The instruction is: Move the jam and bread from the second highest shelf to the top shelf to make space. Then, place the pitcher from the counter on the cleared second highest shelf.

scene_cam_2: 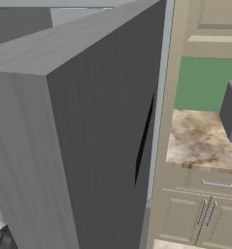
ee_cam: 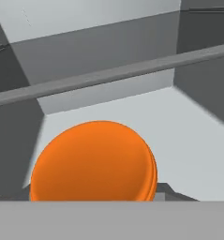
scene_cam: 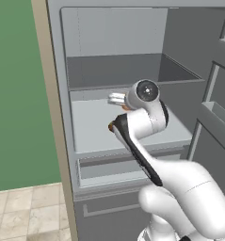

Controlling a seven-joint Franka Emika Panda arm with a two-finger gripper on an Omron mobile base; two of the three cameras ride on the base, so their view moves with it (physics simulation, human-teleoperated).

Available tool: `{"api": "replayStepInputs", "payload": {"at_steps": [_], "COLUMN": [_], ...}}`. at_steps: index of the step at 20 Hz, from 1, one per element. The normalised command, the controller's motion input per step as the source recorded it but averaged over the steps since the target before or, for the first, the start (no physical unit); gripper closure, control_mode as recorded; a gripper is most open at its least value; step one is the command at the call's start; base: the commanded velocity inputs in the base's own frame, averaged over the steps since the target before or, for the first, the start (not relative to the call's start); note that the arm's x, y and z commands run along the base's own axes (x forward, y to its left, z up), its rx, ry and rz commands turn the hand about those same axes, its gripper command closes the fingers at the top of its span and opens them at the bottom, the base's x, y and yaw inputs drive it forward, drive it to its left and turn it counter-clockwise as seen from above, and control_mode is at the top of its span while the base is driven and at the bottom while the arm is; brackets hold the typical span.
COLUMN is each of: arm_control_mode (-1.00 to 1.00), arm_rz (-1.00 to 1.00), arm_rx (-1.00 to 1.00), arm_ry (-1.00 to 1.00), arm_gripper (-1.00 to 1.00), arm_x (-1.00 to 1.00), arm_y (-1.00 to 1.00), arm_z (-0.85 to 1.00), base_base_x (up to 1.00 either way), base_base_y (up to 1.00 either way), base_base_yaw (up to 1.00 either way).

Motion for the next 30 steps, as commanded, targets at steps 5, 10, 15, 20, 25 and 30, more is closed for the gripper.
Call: {"api": "replayStepInputs", "payload": {"at_steps": [5,10,15,20,25,30], "arm_control_mode": [-1.0,-1.0,-1.0,-1.0,-1.0,-1.0], "arm_rz": [-0.02,-0.02,-0.05,-0.01,0.0,0.0], "arm_rx": [0.0,0.0,0.0,0.0,0.0,0.0], "arm_ry": [0.0,-0.02,-0.01,0.0,0.0,0.0], "arm_gripper": [1.0,1.0,1.0,1.0,1.0,1.0], "arm_x": [-0.32,-0.19,0.16,0.57,0.79,0.85], "arm_y": [0.0,0.0,-0.15,-0.11,-0.02,0.0], "arm_z": [0.86,0.71,0.25,-0.06,-0.32,-0.45], "base_base_x": [0.0,0.0,0.0,0.0,0.0,0.0], "base_base_y": [0.0,0.0,0.0,0.0,0.0,0.0], "base_base_yaw": [0.0,0.0,0.0,0.0,0.0,0.0]}}
